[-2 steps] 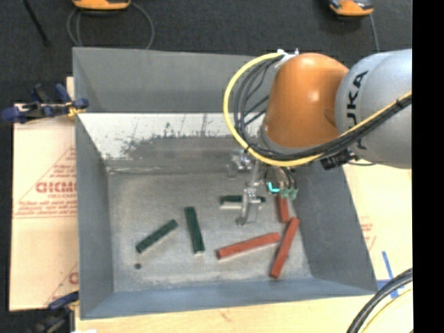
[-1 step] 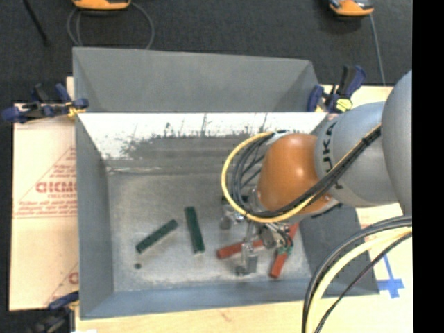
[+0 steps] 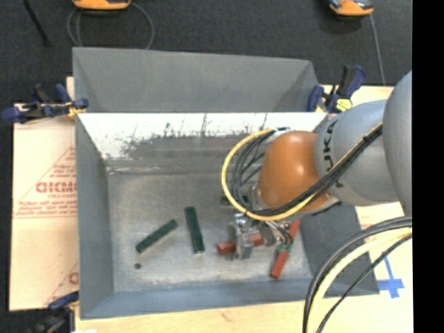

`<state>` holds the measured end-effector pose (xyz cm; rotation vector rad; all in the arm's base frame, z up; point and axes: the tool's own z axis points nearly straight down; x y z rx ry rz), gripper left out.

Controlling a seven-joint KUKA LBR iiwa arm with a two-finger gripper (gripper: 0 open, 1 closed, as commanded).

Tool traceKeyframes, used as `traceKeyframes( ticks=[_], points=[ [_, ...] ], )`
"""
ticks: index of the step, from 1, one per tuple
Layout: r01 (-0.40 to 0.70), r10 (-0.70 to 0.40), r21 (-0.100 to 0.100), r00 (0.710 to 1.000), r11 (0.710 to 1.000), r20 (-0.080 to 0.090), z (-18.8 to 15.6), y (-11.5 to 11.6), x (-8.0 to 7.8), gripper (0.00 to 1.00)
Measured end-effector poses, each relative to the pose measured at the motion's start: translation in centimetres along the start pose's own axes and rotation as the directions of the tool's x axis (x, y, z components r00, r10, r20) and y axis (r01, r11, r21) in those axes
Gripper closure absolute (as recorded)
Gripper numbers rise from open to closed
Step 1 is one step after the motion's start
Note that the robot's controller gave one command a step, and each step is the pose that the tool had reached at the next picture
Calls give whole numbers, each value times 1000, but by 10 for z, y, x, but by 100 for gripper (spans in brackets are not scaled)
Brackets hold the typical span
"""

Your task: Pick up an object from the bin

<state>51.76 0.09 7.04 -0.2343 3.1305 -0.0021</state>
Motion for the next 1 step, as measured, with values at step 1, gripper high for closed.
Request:
traceKeyframes(
  ticks=[1],
  points=[
    [28, -28, 2, 1000, 1000, 10, -137, -5, -27, 100]
  ],
)
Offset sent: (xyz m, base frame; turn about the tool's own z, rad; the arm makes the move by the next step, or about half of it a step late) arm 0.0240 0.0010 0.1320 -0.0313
